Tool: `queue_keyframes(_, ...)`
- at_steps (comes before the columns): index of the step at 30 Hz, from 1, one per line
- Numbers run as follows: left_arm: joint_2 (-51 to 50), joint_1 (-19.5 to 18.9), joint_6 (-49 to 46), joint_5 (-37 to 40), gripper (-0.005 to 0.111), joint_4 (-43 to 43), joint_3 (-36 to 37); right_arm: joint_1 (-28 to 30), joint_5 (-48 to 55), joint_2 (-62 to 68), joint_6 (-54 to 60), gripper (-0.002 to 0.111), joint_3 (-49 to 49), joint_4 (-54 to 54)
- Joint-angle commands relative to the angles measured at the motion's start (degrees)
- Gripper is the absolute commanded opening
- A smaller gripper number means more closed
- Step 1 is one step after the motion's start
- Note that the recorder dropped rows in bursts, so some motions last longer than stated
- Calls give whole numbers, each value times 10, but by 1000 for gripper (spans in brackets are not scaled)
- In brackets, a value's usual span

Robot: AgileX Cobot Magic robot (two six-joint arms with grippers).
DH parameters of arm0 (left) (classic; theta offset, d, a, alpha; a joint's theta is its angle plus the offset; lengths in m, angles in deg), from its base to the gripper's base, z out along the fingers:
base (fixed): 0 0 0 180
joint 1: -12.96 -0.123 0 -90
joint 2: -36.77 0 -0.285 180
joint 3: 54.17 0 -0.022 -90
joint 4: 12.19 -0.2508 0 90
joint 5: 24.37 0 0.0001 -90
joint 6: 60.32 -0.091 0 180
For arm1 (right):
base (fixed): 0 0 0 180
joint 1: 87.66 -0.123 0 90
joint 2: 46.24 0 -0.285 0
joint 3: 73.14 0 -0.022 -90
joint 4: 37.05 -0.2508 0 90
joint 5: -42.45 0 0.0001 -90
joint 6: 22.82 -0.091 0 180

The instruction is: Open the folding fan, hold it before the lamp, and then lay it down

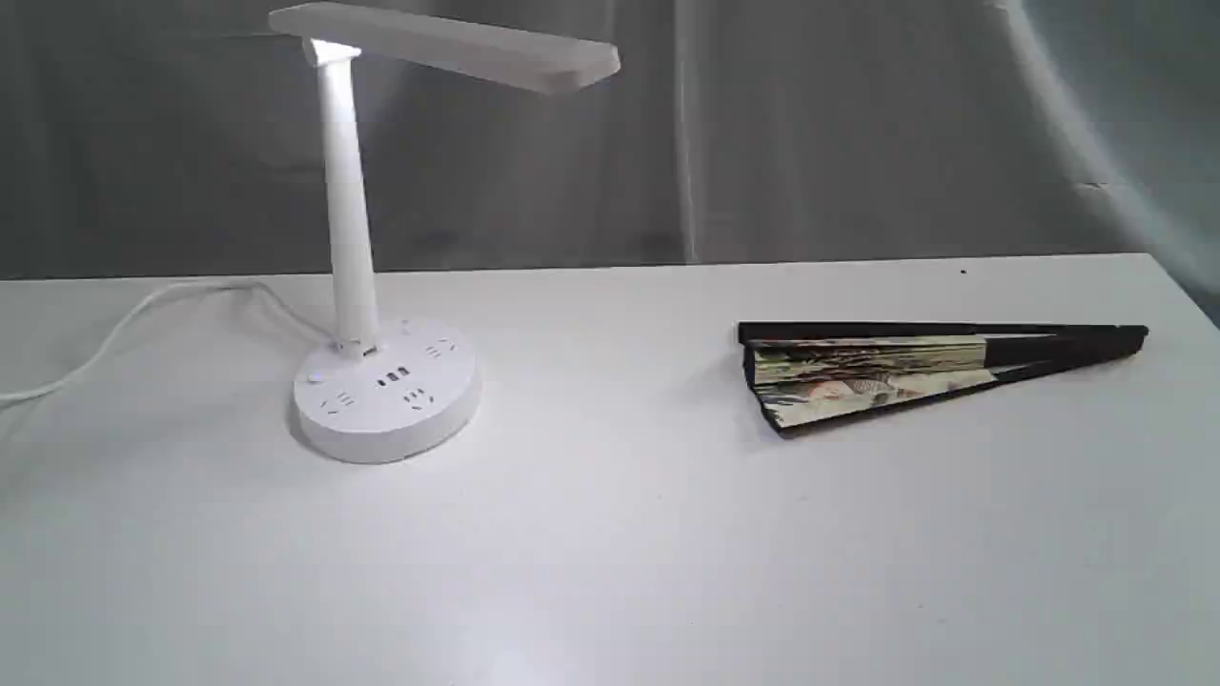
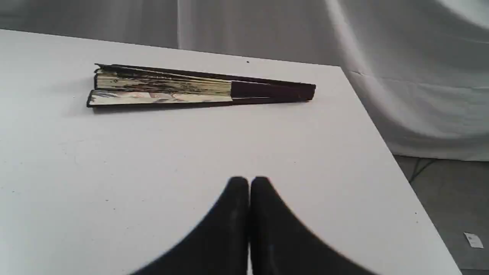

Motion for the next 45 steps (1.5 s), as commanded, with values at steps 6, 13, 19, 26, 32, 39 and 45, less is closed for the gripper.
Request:
queue_keyframes(6,2,-2,-2,1,0,7,2,1,-1,0,2,0,2,6)
queue_keyframes(13,2,-2,-4,1,0,7,2,1,-1,0,2,0,2,6)
queue_keyframes(19,2,-2,-4,1,0,7,2,1,-1,0,2,0,2,6)
queue_keyframes(26,2,-2,-4,1,0,7,2,1,-1,0,2,0,2,6)
queue_keyframes(32,2,-2,-3,1,0,7,2,1,-1,0,2,0,2,6)
queue_keyframes(39,2,-2,-4,5,0,7,2,1,-8,0,2,0,2,11)
queue_keyframes(45,2,-2,-4,30,0,7,2,1,-34,0,2,0,2,4)
